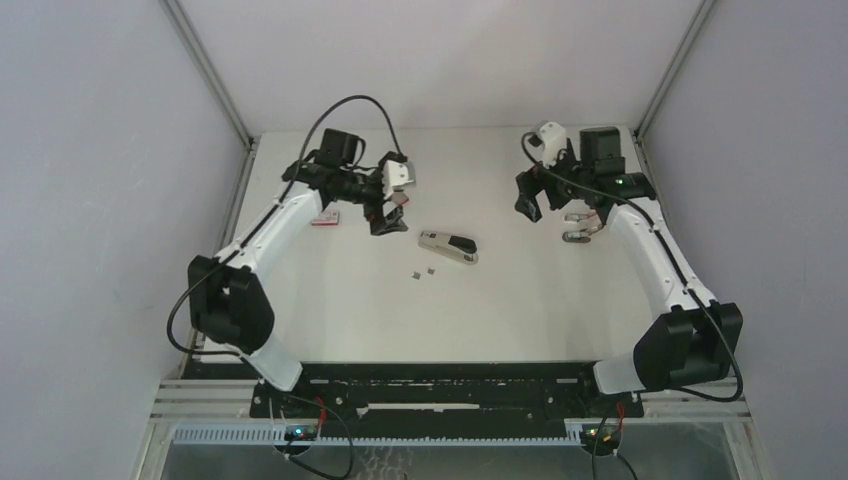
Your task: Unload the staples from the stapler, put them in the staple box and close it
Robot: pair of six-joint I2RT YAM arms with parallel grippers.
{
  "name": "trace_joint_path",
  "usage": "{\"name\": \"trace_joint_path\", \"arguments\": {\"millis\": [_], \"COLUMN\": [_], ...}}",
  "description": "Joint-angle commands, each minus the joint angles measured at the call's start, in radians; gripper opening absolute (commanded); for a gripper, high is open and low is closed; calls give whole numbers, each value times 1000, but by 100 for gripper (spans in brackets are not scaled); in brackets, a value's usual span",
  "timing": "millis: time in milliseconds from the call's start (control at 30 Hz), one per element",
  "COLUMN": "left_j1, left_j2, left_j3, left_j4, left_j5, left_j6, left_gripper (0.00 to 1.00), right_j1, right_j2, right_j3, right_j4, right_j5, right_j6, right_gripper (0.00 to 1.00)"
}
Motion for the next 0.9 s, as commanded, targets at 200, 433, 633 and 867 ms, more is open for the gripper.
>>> {"name": "trace_joint_path", "arguments": {"millis": [200, 433, 633, 867], "left_j1": [-227, -331, -383, -419], "left_j2": [247, 404, 501, 580], "left_j3": [280, 404, 482, 527], "left_j4": [-132, -211, -256, -269], "left_j5": [-228, -307, -352, -381], "left_j6": [126, 153, 158, 144], "left_gripper": [100, 100, 97, 93], "right_j1": [-119, -191, -258, -299], "right_j2": [-169, -193, -209, -230], "right_j3": [-71, -83, -83, -83], "right_j4": [-27, -40, -62, -79], "right_j5": [-314, -382, -468, -516], "right_j6": [-68, -84, -95, -113], "right_gripper": [100, 100, 100, 99]}}
